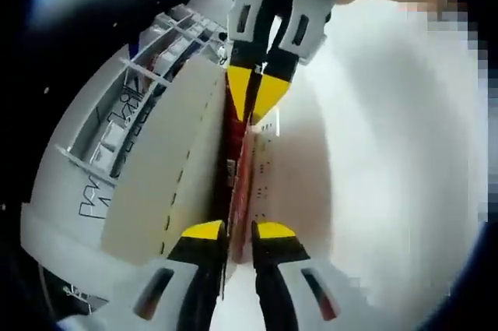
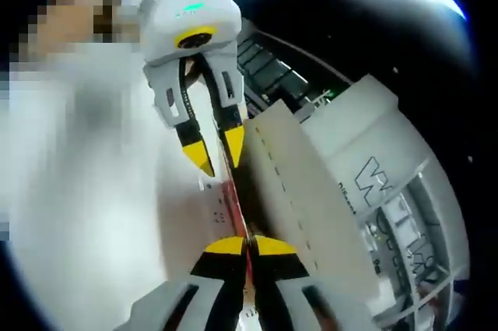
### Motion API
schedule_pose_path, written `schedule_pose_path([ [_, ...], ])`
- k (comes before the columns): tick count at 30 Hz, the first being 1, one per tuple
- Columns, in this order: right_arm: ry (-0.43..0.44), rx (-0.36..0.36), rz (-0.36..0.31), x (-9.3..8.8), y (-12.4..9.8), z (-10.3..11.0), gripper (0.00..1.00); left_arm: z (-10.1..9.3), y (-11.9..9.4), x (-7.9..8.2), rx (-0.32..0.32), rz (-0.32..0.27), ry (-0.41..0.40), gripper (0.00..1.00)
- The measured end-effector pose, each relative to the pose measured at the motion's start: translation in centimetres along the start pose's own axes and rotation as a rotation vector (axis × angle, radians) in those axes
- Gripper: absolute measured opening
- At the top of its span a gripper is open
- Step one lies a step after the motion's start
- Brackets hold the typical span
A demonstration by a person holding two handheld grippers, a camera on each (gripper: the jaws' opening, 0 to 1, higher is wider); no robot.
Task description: Tear open the coffee pouch, take out the coffee, and pour the coffee from the pouch into the cup
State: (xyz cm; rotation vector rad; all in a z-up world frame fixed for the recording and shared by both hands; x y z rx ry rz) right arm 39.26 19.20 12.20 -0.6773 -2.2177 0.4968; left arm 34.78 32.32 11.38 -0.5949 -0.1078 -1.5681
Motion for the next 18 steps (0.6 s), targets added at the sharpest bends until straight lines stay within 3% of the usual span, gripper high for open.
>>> schedule_pose_path([
  [13, -0.013, 0.057, 0.011, -0.2, -0.3, 1.1, 0.03, -0.8, 0.6, 0.2, 0.017, 0.011, 0.019, 0.07],
  [18, -0.007, 0.069, 0.010, -0.3, -0.5, 1.4, 0.03, -1.1, 0.6, 0.5, 0.005, 0.047, -0.008, 0.05],
])
Point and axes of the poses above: the point that each gripper's makers call its tool centre point, and the gripper's own axes: y roughly forward along the fingers, z roughly to its left, x roughly out of its top, the point moved 7 cm from there along -y, roughly backward along the fingers, and after that the axes turned 13 degrees about x, right-handed, at the moved point
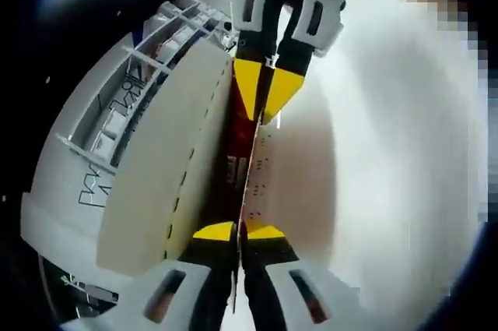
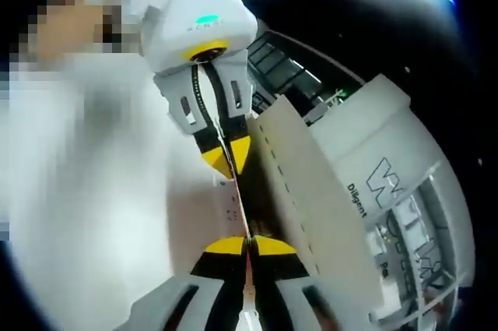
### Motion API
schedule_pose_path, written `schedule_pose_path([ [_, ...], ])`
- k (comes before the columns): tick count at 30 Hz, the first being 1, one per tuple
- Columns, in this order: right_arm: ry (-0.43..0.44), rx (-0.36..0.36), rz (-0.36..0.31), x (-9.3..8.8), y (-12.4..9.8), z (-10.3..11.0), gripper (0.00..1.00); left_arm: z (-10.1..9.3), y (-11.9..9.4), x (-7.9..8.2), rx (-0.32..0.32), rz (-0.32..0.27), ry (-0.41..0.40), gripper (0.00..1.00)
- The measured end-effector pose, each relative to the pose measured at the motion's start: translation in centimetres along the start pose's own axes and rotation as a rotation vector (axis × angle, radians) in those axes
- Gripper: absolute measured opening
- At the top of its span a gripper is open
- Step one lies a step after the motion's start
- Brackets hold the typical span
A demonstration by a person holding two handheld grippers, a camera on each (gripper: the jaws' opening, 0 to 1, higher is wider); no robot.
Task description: Tear open the coffee pouch, take out the coffee, and pour the coffee from the pouch into the cup
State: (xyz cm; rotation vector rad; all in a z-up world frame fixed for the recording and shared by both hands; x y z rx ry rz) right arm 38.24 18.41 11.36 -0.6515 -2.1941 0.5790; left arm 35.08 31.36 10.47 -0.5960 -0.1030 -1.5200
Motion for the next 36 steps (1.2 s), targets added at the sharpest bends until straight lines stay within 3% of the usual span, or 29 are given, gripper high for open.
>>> schedule_pose_path([
  [8, 0.035, 0.044, -0.016, -0.3, -0.1, 0.1, 0.06, -0.4, -0.1, 0.0, -0.006, 0.004, 0.001, 0.04],
  [11, 0.061, 0.074, -0.029, -0.3, -0.6, 0.1, 0.17, -0.5, -0.1, 0.0, -0.015, 0.010, -0.011, 0.04],
  [13, 0.126, 0.102, -0.063, -0.2, -2.2, -0.1, 0.18, -0.5, -0.1, 0.0, -0.017, 0.007, 0.001, 0.04],
  [17, 0.282, 0.182, -0.189, -0.2, -6.0, -0.8, 0.18, -0.5, 0.0, 0.1, -0.014, 0.011, -0.005, 0.04],
  [21, 0.466, 0.196, -0.341, -0.9, -9.2, -2.1, 0.17, -0.6, 0.0, 0.1, -0.014, 0.012, -0.005, 0.04],
  [25, 0.763, 0.225, -0.557, -2.2, -11.6, -3.6, 0.15, -0.6, 0.0, 0.1, -0.014, 0.009, -0.001, 0.04],
  [26, 0.799, 0.228, -0.603, -2.4, -11.7, -4.0, 0.15, -0.6, -0.1, 0.1, -0.014, 0.009, -0.002, 0.04],
  [28, 0.832, 0.222, -0.632, -2.7, -11.4, -4.1, 0.16, -0.6, -0.1, 0.1, -0.015, 0.010, -0.006, 0.04],
  [30, 0.871, 0.205, -0.659, -2.7, -10.3, -4.2, 0.19, -0.6, -0.1, 0.1, -0.016, 0.012, -0.009, 0.04],
  [32, 0.923, 0.244, -0.684, -2.2, -8.6, -4.0, 0.21, -0.6, -0.1, 0.2, -0.016, 0.012, -0.010, 0.04],
  [34, 0.936, 0.270, -0.679, -1.7, -7.1, -3.6, 0.19, -0.6, -0.1, 0.2, -0.017, 0.011, -0.009, 0.04],
  [36, 0.898, 0.292, -0.642, -1.2, -5.1, -2.6, 0.10, -0.6, -0.1, 0.2, -0.018, 0.011, -0.008, 0.04],
])
Point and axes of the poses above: the point that each gripper's makers call its tool centre point, and the gripper's own axes: y roughly forward along the fingers, z roughly to its left, x roughly out of its top, the point moved 7 cm from there along -y, roughly backward along the fingers, and after that the axes turned 13 degrees about x, right-handed, at the moved point
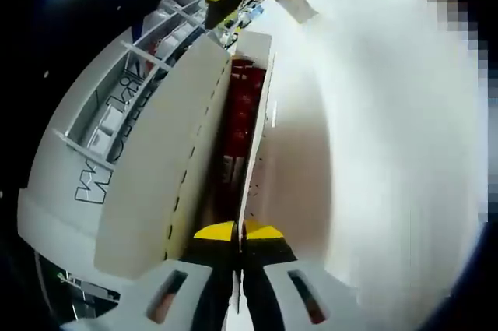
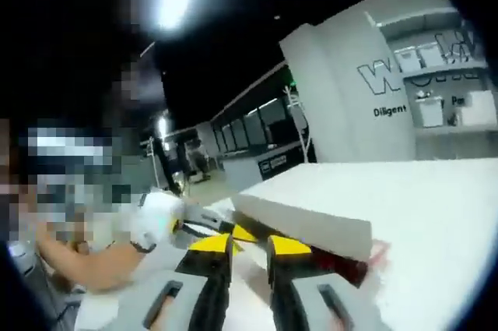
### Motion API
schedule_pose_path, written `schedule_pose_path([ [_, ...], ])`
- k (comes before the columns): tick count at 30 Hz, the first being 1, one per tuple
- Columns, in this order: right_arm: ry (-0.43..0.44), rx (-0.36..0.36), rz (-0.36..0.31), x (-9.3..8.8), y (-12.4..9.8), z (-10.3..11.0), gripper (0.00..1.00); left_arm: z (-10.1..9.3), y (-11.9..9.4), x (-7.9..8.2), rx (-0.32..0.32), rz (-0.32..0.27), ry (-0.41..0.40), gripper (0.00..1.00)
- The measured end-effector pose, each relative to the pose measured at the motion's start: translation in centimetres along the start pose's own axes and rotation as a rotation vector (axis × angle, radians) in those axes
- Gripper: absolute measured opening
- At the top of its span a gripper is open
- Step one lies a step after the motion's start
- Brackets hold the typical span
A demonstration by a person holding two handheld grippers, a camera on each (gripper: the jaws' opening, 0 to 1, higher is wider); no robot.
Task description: Tear open the coffee pouch, take out the coffee, and pour the coffee from the pouch into the cup
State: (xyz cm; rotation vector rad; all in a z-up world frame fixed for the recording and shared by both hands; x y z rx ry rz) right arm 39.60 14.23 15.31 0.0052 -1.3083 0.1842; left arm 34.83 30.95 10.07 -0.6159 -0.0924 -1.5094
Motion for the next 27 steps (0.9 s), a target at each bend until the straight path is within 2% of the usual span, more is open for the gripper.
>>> schedule_pose_path([
  [1, -0.016, -0.029, 0.006, -0.6, 1.0, -0.8, 0.09, 0.0, 0.0, 0.0, -0.002, 0.001, -0.003, 0.04],
  [2, 0.026, -0.061, 0.008, -1.1, 1.5, -1.4, 0.08, 0.0, 0.0, 0.0, -0.004, 0.002, -0.004, 0.04],
  [3, 0.069, -0.058, -0.010, -1.4, 2.2, -2.0, 0.07, 0.0, 0.0, 0.0, -0.005, 0.004, -0.005, 0.04],
  [5, 0.090, -0.079, -0.041, -1.5, 3.0, -2.6, 0.07, 0.1, 0.0, 0.0, -0.005, 0.005, -0.007, 0.04],
  [8, 0.092, -0.118, -0.035, -1.8, 4.0, -3.1, 0.08, 0.1, -0.1, -0.1, -0.007, 0.003, -0.018, 0.04],
  [10, 0.101, -0.146, 0.004, -2.1, 4.7, -3.1, 0.08, 0.1, -0.1, -0.2, -0.008, 0.003, -0.022, 0.04],
  [11, 0.109, -0.183, 0.049, -2.2, 5.1, -3.8, 0.09, 0.1, -0.1, -0.3, -0.008, 0.005, -0.021, 0.04],
  [14, 0.124, -0.242, 0.127, -2.9, 5.9, -4.1, 0.12, 0.3, -0.2, -0.2, -0.005, 0.007, -0.014, 0.04],
  [18, 0.149, -0.279, 0.180, -3.3, 6.4, -4.1, 0.12, 0.3, -0.2, -0.3, -0.010, 0.006, -0.011, 0.04],
  [20, 0.158, -0.290, 0.185, -3.0, 6.5, -4.0, 0.12, 0.2, -0.2, -0.3, -0.012, 0.006, -0.008, 0.04],
  [27, 0.200, -0.428, 0.222, -3.0, 6.0, -5.3, 0.15, 0.0, 0.1, 0.2, -0.010, 0.012, 0.013, 0.04],
])
Point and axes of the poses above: the point that each gripper's makers call its tool centre point, and the gripper's own axes: y roughly forward along the fingers, z roughly to its left, x roughly out of its top, the point moved 7 cm from there along -y, roughly backward along the fingers, and after that the axes turned 13 degrees about x, right-handed, at the moved point
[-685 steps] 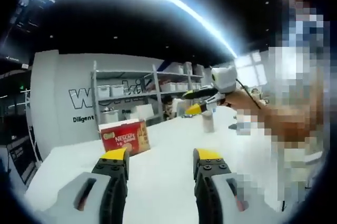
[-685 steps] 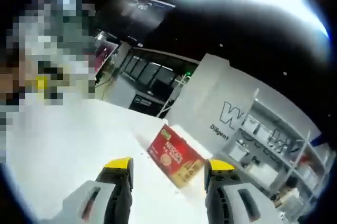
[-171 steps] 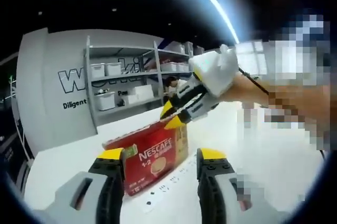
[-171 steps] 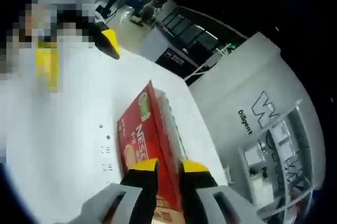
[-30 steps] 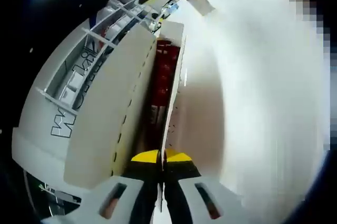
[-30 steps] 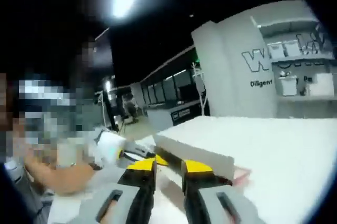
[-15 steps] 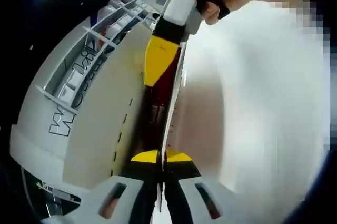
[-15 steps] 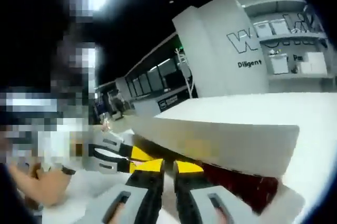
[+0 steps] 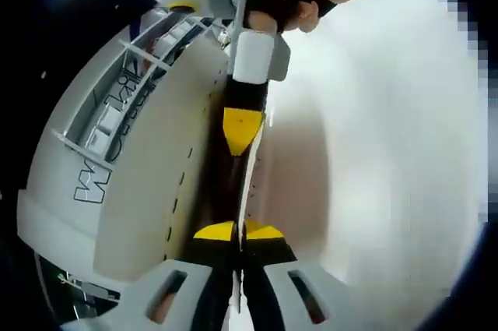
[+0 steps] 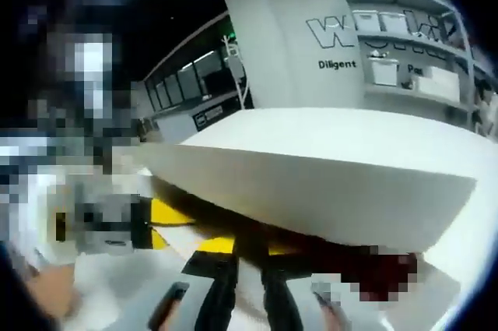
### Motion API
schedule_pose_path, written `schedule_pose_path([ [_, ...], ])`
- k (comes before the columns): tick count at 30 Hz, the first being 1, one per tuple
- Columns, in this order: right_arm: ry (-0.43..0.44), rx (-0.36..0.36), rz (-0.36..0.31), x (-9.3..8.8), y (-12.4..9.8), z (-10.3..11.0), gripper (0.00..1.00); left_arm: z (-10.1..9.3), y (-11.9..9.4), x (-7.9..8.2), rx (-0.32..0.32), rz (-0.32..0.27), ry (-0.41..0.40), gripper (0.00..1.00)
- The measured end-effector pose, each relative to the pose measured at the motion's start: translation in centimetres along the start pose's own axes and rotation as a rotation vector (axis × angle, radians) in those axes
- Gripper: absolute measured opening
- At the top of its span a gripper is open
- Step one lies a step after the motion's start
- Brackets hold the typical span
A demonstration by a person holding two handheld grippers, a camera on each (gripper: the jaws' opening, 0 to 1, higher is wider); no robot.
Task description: Tear open the coffee pouch, take out the coffee, and pour the coffee from the pouch into the cup
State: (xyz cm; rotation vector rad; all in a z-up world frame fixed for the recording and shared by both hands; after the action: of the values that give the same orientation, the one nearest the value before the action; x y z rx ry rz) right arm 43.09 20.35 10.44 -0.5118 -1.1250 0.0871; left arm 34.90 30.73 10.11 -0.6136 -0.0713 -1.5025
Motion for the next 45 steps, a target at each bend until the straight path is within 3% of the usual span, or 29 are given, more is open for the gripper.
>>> schedule_pose_path([
  [4, 0.027, -0.041, -0.006, 0.4, 0.2, -0.6, 0.21, -0.1, 0.2, 0.2, 0.002, -0.001, 0.007, 0.04],
  [11, 0.060, -0.113, -0.016, 0.3, -0.2, -0.4, 0.23, -0.1, 0.1, 0.3, 0.000, -0.010, -0.008, 0.04],
  [15, 0.052, -0.185, -0.029, 0.1, 0.6, -0.7, 0.22, -0.2, 0.2, 0.4, -0.003, -0.013, -0.008, 0.04],
  [30, 0.030, -0.280, 0.012, -0.5, 2.0, -0.1, 0.15, -0.6, 0.2, 0.6, -0.017, -0.016, 0.002, 0.04],
  [34, 0.032, -0.245, 0.015, -0.4, 1.6, 0.0, 0.06, -0.5, 0.1, 0.6, -0.016, -0.023, -0.014, 0.04],
  [37, 0.061, -0.162, -0.026, -0.3, 0.1, 0.3, 0.03, -0.4, 0.2, 0.5, -0.013, -0.026, -0.029, 0.04],
  [45, 0.023, -0.083, -0.044, -0.5, -2.8, 0.3, 0.02, -0.5, 0.2, 0.5, -0.014, -0.024, -0.026, 0.04],
])
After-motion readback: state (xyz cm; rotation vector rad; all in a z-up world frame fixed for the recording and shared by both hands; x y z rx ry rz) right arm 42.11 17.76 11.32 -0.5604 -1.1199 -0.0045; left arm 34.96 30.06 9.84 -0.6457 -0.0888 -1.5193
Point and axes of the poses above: the point that each gripper's makers call its tool centre point, and the gripper's own axes: y roughly forward along the fingers, z roughly to its left, x roughly out of its top, the point moved 7 cm from there along -y, roughly backward along the fingers, and after that the axes turned 13 degrees about x, right-handed, at the moved point
